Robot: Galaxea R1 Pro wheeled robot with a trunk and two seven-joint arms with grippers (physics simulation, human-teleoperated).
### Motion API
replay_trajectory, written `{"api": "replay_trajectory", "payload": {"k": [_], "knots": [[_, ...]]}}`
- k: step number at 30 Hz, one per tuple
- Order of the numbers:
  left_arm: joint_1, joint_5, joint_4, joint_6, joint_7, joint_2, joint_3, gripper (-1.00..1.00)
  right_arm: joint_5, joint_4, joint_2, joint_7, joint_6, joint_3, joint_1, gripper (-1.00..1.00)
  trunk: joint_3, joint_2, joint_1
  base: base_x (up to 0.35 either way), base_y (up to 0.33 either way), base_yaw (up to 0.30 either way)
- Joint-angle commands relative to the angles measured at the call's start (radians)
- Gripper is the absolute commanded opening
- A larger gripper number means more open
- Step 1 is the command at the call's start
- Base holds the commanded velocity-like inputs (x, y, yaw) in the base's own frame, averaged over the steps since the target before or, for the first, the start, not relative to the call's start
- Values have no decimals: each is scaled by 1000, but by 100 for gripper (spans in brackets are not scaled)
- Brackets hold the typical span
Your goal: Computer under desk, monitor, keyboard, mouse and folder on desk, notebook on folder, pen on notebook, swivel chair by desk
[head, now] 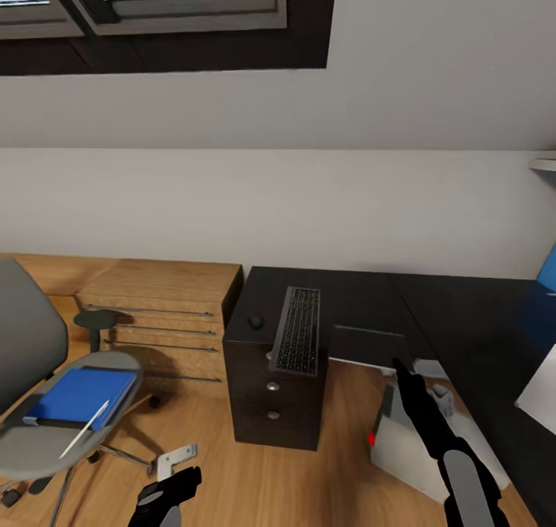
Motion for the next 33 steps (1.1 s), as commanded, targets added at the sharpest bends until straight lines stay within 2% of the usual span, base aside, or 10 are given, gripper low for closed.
{"api": "replay_trajectory", "payload": {"k": [1, 16, 21, 24, 28, 29, 30, 33], "knots": [[-1, 7, -2, 3, 8, 1, -5, 100, -9, -1, 1, 2, 10, -4, -1, -100, -1, -1, 1, 325, 0, 0], [-1, 7, -2, 1, 6, 0, -8, 100, -8, -1, 0, 5, 12, -3, -1, -100, -1, -1, 1, 314, 0, 0], [-1, 7, -5, 2, 6, 0, -8, 100, -9, -1, -1, 6, 15, -3, -1, -100, -1, -1, 1, 140, 0, 0], [-1, 13, -53, 5, 9, 1, -2, 100, -10, 2, 3, 2, 7, -4, -1, -100, -1, -1, 1, 15, 0, 0], [-1, 18, -72, 6, 11, 1, 0, 100, -9, 4, 5, -1, -67, -4, -1, -100, -1, -1, 1, 3, 0, 0], [-1, 19, -74, 6, 11, 0, 0, 100, -9, 13, 4, -1, -127, -4, -1, -100, -1, -1, 1, 1, 0, 0], [-1, 19, -75, 6, 12, 0, 0, 100, -9, 25, 4, -2, -165, -3, -1, -100, -4, -8, 4, 0, 0, 0], [-1, 19, -76, 6, 13, 0, 0, 100, -10, 45, 5, -2, -215, -2, -1, -100, -14, -29, 16, 0, 0, 0]]}}
